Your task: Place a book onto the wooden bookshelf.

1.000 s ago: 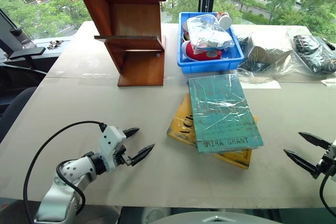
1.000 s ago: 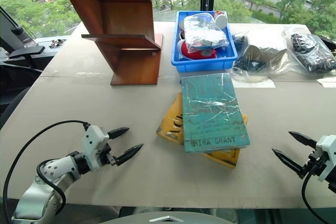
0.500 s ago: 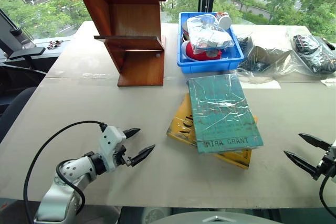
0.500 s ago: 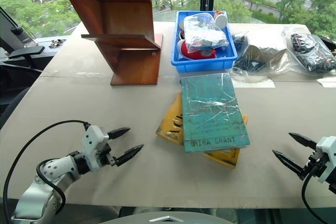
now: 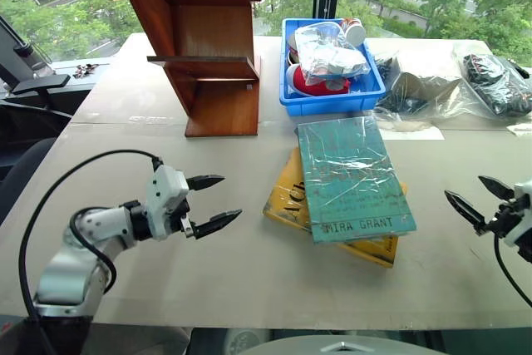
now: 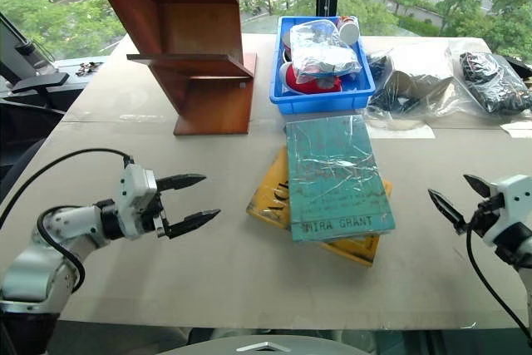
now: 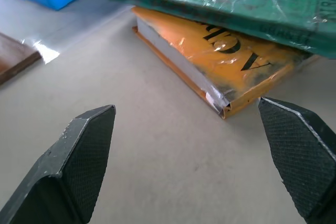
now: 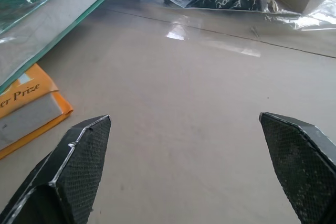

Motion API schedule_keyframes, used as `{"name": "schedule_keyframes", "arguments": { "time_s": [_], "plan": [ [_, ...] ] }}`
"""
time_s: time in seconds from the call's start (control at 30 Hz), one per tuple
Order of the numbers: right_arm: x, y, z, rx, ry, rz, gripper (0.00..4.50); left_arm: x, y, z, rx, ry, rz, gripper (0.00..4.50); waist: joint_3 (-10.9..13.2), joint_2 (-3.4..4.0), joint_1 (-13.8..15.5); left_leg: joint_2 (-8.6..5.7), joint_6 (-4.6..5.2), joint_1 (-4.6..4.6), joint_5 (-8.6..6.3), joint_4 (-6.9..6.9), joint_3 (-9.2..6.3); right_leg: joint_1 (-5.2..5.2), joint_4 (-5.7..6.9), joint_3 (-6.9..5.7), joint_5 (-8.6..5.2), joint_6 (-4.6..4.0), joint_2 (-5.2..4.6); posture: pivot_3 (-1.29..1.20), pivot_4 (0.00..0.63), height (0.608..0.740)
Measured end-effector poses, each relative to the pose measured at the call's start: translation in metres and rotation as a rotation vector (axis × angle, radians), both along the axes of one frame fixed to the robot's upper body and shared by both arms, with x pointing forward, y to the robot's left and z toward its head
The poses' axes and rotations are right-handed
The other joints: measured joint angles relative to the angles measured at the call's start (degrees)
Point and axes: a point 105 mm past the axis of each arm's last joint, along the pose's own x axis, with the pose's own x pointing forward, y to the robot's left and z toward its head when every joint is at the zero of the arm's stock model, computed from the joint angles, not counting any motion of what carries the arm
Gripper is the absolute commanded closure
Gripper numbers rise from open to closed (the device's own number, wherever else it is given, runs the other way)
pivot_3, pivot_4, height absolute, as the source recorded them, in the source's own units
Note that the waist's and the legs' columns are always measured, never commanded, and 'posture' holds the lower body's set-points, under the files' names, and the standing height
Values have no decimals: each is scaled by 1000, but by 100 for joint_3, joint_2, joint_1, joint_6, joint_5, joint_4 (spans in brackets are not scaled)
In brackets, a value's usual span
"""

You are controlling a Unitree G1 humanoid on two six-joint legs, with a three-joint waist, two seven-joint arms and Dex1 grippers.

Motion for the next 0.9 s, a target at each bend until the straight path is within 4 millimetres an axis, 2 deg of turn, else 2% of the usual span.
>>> {"name": "schedule_keyframes", "arguments": {
  "time_s": [0.07,0.13,0.17,0.27,0.4,0.53,0.63,0.9],
  "plan": [
    [7,3,2,-4,0,-8,0,4,1,9,2,-11,-31,46,0,0,-1,-3,1,-19,1,0,0,-20,2,0,2,0,0,0,150,740],
    [20,8,9,5,-17,-12,966,10,2,25,8,-27,-81,0,0,0,-4,-6,1,-69,2,8,-4,-64,11,-1,12,14,2,0,150,740],
    [22,10,10,7,-18,-8,1284,10,2,29,12,-32,-100,0,0,0,-5,-6,1,-72,2,8,-5,-66,11,-2,16,22,2,0,150,740],
    [27,19,10,10,-15,28,2714,12,4,38,29,-36,-152,0,0,-1,-3,-7,1,-82,2,2,-19,-69,10,-11,17,24,5,0,150,740],
    [31,48,6,47,-5,140,4486,15,8,53,54,-52,-216,0,1,-1,-6,-7,1,-87,2,0,-34,-69,10,-22,16,23,9,0,150,740],
    [31,71,4,67,6,224,4486,15,12,54,55,-39,-245,0,3,-1,-13,-9,1,-87,2,2,-34,-68,12,-21,17,24,7,0,150,740],
    [27,89,9,102,-7,301,4486,13,12,54,58,-38,-268,0,3,-2,-8,-9,1,-88,2,3,-39,-68,13,-24,17,24,7,0,150,740],
    [17,108,9,122,17,390,4486,12,11,57,59,-46,-291,0,3,-2,-3,-9,1,-87,2,9,-47,-66,21,-30,17,23,8,0,150,740]
  ]
}}
